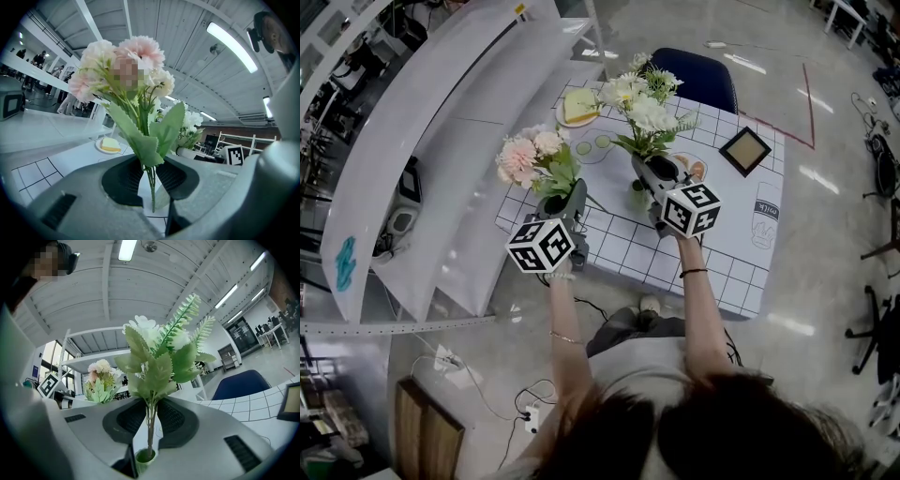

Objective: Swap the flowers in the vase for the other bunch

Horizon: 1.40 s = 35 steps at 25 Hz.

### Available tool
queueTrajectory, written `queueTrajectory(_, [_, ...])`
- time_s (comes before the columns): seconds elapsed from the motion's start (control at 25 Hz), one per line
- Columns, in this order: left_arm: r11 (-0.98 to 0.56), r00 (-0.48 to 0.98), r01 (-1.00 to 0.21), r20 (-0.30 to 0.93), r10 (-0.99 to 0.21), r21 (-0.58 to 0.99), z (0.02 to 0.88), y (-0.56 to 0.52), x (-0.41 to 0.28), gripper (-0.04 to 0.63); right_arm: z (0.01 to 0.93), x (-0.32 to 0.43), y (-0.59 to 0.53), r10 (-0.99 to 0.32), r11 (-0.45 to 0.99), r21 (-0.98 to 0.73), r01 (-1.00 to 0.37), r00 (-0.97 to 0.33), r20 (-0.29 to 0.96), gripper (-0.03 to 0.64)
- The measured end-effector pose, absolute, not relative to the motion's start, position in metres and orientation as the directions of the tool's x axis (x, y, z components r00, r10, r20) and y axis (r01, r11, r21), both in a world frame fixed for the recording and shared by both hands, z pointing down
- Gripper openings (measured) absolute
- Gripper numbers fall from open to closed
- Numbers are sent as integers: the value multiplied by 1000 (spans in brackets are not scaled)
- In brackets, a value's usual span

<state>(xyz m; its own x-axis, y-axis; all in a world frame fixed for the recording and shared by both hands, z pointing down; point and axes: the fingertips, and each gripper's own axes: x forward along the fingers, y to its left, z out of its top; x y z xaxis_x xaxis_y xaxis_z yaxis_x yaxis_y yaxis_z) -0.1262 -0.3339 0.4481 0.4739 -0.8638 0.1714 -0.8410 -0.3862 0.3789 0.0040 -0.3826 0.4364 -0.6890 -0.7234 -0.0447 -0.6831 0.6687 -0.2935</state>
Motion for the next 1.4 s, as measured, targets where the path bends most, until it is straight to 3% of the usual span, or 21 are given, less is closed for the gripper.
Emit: queueTrajectory(1.4, [-372,474,-836,189,-860,404,464,-318,-114,77,482,1,-361,-691,680,-193,-708,-706,154,64])
